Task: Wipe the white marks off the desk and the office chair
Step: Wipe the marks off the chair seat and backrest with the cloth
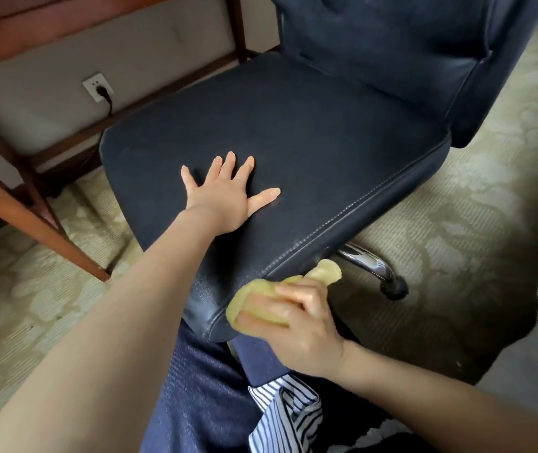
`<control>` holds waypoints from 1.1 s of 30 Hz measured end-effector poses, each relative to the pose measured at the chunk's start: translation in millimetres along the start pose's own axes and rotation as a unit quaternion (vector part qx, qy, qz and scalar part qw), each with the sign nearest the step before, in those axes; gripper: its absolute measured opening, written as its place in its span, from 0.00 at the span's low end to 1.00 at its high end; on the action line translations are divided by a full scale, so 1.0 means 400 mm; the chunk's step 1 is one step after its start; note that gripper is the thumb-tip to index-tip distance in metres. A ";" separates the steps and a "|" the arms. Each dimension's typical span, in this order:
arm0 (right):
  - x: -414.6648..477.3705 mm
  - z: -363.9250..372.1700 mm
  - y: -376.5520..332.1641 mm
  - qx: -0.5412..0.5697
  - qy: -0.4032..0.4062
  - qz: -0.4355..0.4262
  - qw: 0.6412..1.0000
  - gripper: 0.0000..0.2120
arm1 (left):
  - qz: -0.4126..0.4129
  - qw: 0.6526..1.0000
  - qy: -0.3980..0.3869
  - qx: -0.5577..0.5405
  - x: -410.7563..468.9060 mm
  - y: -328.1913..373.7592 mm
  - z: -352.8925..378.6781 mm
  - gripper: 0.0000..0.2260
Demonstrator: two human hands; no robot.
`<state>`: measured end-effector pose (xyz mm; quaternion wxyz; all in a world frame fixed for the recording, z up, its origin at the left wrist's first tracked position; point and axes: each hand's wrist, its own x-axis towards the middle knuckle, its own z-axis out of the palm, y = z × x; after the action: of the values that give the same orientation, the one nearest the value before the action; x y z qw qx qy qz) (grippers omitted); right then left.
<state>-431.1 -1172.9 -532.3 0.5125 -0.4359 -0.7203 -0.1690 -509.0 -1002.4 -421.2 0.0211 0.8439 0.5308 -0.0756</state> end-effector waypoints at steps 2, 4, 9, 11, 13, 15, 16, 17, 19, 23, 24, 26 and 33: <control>-0.011 -0.017 0.003 0.007 -0.090 -0.095 0.991 0.12 | 0.003 1.000 0.000 0.002 -0.002 0.000 -0.003 0.39; -0.006 -0.040 0.013 0.055 -0.119 -0.101 0.986 0.14 | 0.009 1.000 0.013 0.001 0.000 -0.001 -0.002 0.40; 0.102 -0.128 0.059 0.140 0.016 0.118 0.983 0.14 | 0.021 0.998 0.038 -0.039 -0.010 -0.008 0.008 0.39; 0.175 -0.160 0.103 0.136 0.068 0.201 0.968 0.15 | 0.022 0.998 0.035 -0.049 -0.011 -0.006 0.003 0.38; 0.254 -0.181 0.151 0.159 0.095 0.306 0.934 0.16 | 0.023 0.998 0.029 -0.045 -0.010 -0.002 -0.004 0.38; 0.329 -0.183 0.204 0.205 0.099 0.402 0.887 0.17 | 0.020 0.999 0.020 -0.038 -0.006 0.001 -0.015 0.38; 0.362 -0.179 0.230 0.225 0.090 0.436 0.867 0.16 | 0.019 0.999 0.013 -0.033 -0.005 0.002 -0.021 0.38; 0.396 -0.170 0.256 0.243 0.076 0.463 0.849 0.14 | 0.020 0.999 0.005 -0.028 -0.003 0.003 -0.026 0.38; 0.457 -0.143 0.305 0.272 0.034 0.485 0.830 0.11 | 0.025 1.000 -0.007 -0.010 -0.002 0.006 -0.035 0.39; 0.570 -0.060 0.367 0.307 -0.017 0.474 0.825 0.12 | 0.070 0.997 0.008 -0.044 0.015 -0.024 -0.068 0.37; 0.596 -0.035 0.375 0.315 -0.021 0.473 0.823 0.12 | 0.080 0.990 0.018 -0.114 0.023 -0.042 -0.088 0.37; 0.653 0.017 0.379 0.327 -0.038 0.469 0.819 0.13 | 0.096 0.946 0.036 -0.307 0.040 -0.084 -0.145 0.38; 0.922 0.064 0.349 0.444 -0.088 0.457 0.766 0.13 | 0.107 0.908 0.124 -0.386 0.149 -0.216 -0.453 0.26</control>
<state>-369.4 -908.8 -244.8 0.5998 -0.4505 -0.4726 0.4626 -542.3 -890.5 -247.3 0.2874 0.8240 0.4232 0.2434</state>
